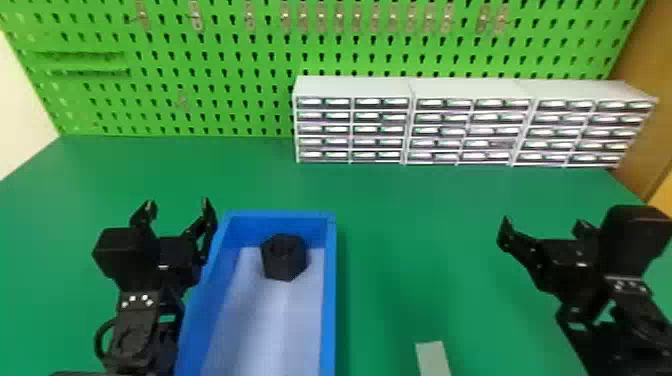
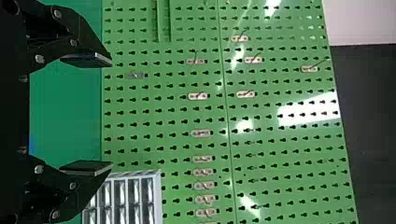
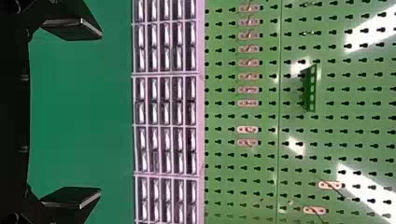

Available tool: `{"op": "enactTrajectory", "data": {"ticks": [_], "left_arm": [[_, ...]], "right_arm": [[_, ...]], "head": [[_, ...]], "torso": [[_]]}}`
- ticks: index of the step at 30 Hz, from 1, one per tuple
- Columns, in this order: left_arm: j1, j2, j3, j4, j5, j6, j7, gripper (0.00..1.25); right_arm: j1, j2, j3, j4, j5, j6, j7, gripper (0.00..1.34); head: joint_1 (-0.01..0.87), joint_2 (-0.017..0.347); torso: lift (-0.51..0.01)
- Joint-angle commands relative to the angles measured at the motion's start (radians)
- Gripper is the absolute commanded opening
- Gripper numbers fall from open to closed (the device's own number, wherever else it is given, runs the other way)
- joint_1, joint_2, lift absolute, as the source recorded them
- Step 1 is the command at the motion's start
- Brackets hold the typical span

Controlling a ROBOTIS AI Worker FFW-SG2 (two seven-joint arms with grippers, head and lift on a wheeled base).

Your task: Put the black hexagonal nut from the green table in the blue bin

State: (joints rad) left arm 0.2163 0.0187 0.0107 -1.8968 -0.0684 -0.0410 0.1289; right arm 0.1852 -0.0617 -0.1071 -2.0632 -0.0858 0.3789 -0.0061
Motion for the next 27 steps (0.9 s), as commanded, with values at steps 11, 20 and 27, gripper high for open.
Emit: {"op": "enactTrajectory", "data": {"ticks": [11, 20, 27], "left_arm": [[-0.023, 0.0, 0.005, 0.027, 0.048, 0.023, 0.0, 0.78], [-0.032, 0.0, 0.009, 0.028, 0.048, 0.046, -0.014, 0.78], [-0.043, 0.0, 0.012, 0.031, 0.058, 0.049, -0.026, 0.78]], "right_arm": [[-0.026, -0.018, 0.024, 0.0, 0.006, 0.0, 0.0, 1.22], [-0.032, -0.021, 0.026, 0.003, 0.009, 0.0, 0.0, 1.22], [-0.039, -0.026, 0.032, 0.005, 0.009, 0.0, 0.0, 1.22]], "head": [[0.657, 0.057], [0.657, 0.057], [0.657, 0.057]], "torso": [[-0.095], [-0.095], [-0.095]]}}
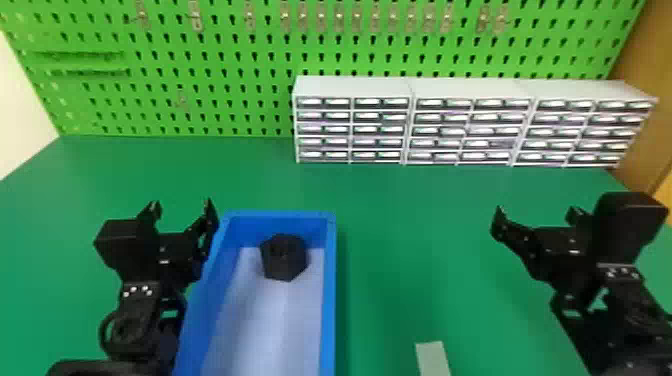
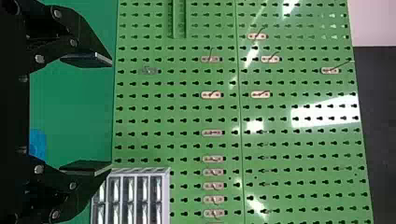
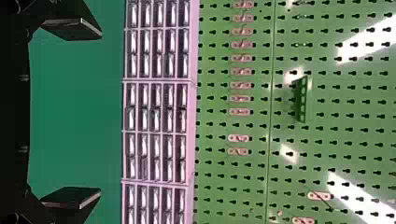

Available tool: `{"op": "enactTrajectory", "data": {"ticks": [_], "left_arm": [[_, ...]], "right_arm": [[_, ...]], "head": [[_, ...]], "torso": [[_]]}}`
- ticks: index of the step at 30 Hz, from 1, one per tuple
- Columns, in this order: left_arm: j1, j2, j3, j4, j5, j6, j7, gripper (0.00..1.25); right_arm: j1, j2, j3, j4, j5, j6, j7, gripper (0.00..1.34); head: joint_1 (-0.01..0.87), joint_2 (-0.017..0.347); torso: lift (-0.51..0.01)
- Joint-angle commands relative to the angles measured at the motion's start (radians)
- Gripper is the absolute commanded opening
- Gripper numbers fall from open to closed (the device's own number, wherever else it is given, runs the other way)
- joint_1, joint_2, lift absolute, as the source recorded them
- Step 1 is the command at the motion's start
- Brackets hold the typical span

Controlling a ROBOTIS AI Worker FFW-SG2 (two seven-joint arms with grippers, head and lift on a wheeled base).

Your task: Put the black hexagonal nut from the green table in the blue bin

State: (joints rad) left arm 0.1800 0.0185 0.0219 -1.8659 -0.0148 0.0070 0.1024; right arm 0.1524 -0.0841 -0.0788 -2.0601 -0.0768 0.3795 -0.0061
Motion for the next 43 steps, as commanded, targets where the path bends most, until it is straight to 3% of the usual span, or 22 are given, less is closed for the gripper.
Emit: {"op": "enactTrajectory", "data": {"ticks": [1, 23, 26, 30, 43], "left_arm": [[-0.008, 0.0, 0.001, 0.001, 0.004, 0.002, -0.001, 0.78], [-0.051, 0.0, 0.023, 0.013, 0.018, 0.057, -0.102, 0.78], [-0.05, 0.0, 0.02, 0.013, 0.024, 0.059, -0.104, 0.78], [-0.05, 0.001, 0.024, 0.013, 0.024, 0.059, -0.112, 0.78], [-0.054, 0.0, 0.003, 0.014, 0.013, 0.059, -0.113, 0.78]], "right_arm": [[-0.01, -0.005, 0.005, 0.002, 0.002, 0.001, 0.0, 1.22], [-0.019, -0.011, 0.017, 0.003, 0.009, 0.002, 0.0, 1.22], [-0.02, -0.014, 0.019, 0.003, 0.009, 0.002, 0.0, 1.22], [-0.02, 0.003, 0.014, 0.005, 0.012, 0.002, 0.0, 1.22], [-0.02, -0.005, 0.016, 0.005, 0.012, 0.002, 0.0, 1.22]], "head": [[0.657, 0.057], [0.657, 0.057], [0.657, 0.057], [0.657, 0.057], [0.657, 0.057]], "torso": [[-0.095], [-0.095], [-0.095], [-0.095], [-0.095]]}}
